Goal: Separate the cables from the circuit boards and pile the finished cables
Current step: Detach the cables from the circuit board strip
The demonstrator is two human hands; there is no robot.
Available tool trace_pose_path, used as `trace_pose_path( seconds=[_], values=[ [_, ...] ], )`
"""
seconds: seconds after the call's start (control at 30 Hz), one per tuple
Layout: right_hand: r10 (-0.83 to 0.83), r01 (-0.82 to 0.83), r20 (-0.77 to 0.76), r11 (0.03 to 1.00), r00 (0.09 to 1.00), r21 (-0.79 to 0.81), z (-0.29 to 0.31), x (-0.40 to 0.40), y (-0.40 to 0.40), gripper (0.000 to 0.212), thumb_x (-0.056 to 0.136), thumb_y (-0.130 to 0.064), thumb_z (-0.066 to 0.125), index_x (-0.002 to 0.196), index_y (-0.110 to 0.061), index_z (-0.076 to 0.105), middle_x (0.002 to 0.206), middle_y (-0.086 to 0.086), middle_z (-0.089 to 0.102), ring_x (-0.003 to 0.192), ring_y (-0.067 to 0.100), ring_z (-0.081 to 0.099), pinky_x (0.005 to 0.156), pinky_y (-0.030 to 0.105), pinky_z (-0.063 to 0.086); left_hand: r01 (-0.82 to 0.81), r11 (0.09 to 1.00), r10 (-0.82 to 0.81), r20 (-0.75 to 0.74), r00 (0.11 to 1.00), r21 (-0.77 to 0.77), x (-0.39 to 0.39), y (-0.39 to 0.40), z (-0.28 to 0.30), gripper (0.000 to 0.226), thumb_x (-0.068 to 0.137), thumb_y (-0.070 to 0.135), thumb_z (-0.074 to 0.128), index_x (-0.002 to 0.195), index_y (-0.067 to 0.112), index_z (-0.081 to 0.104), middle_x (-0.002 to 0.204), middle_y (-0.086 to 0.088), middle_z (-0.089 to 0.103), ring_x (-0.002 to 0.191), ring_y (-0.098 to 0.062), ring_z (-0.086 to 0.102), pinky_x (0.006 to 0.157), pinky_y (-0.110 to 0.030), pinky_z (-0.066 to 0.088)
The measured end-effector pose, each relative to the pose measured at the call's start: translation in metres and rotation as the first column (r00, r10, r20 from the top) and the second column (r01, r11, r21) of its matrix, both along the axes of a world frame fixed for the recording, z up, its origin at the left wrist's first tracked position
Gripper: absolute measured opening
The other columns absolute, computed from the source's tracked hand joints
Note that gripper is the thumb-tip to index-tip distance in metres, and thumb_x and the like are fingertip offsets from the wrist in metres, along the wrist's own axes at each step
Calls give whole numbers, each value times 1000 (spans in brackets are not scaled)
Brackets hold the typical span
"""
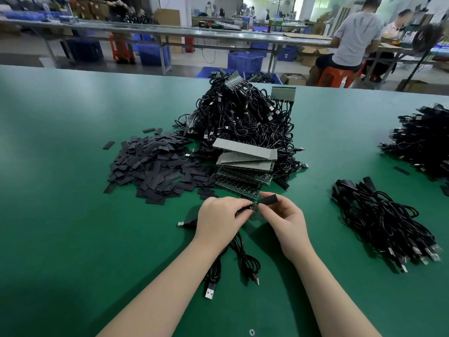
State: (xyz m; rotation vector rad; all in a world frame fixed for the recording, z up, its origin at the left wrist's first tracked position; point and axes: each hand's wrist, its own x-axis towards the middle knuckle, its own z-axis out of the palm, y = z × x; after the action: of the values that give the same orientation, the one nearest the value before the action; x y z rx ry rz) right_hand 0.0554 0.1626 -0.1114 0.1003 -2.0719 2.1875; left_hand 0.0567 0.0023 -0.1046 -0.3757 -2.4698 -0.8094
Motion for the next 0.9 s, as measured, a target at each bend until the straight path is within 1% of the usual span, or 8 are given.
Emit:
trace_pose_path(
  seconds=[0.03, 0.17, 0.33, 0.43, 0.57, 0.7, 0.77, 0.9],
  values=[
    [4, -4, 7, 1000, 1000, -14, 0, 0, 0, 20, 88, -3, 72, 90, -23, 76, 93, -13, 75, 73, 5, 61, 73, 17, 53, 3, 1000, -2, 3, 1000, -7, -1, 0, 0, 15, 82, 30, 73, 96, 27, 77, 87, 11, 75, 78, -9, 67, 71, -31, 46],
    [-10, 11, 29, 999, 1000, -50, 2, 2, -1, 19, 88, -15, 75, 93, -33, 79, 80, -9, 73, 72, 4, 63, 71, 16, 52, 15, 1000, -15, 21, 1000, -13, -1, -1, 0, 17, 86, 28, 71, 102, 27, 76, 92, 10, 75, 84, -9, 67, 74, -31, 45],
    [-27, 27, 5, 1000, 1000, -11, 3, 3, -1, 22, 85, -13, 78, 87, -34, 79, 78, -8, 75, 70, 1, 65, 68, 12, 50, 72, 997, -72, 27, 997, -3, 0, -3, 1, 18, 88, 28, 66, 104, 26, 75, 89, 9, 74, 82, -11, 66, 75, -34, 46],
    [-39, 39, 18, 999, 999, -9, 3, 2, 1, 20, 83, -15, 79, 86, -35, 80, 80, -8, 76, 73, 0, 65, 69, 12, 50, 104, 994, -103, 35, 994, -24, 0, -3, 2, 17, 90, 29, 65, 104, 26, 74, 87, 9, 73, 81, -11, 65, 76, -36, 47],
    [-43, 43, 30, 999, 999, 11, 2, 1, 1, 18, 83, -16, 79, 82, -35, 80, 84, -8, 77, 75, 1, 66, 72, 13, 52, 115, 993, -114, 32, 993, -31, 0, -4, 2, 18, 90, 29, 64, 103, 24, 75, 88, 8, 74, 82, -12, 66, 76, -35, 46],
    [-43, 44, 41, 999, 998, -13, 2, 2, 1, 20, 83, -15, 79, 84, -35, 80, 83, -7, 77, 76, 0, 67, 71, 12, 51, 109, 994, -108, 36, 993, -13, 1, -3, 2, 19, 91, 30, 64, 104, 23, 75, 94, 9, 74, 86, -11, 66, 78, -32, 45],
    [-47, 47, 45, 999, 998, -15, 2, 2, 1, 20, 84, -16, 78, 85, -36, 80, 84, -7, 77, 77, 2, 67, 73, 14, 52, 120, 992, -119, 40, 992, -27, 1, -3, 2, 18, 91, 30, 64, 103, 23, 75, 92, 8, 74, 84, -11, 66, 77, -32, 44],
    [-39, 39, 34, 999, 999, -10, 3, 2, 2, 20, 84, -14, 77, 80, -33, 80, 92, -12, 78, 82, -1, 69, 74, 12, 52, 126, 992, -125, 43, 991, -25, 0, -3, 2, 18, 90, 32, 64, 101, 24, 75, 89, 8, 74, 81, -12, 65, 75, -33, 45]
  ],
)
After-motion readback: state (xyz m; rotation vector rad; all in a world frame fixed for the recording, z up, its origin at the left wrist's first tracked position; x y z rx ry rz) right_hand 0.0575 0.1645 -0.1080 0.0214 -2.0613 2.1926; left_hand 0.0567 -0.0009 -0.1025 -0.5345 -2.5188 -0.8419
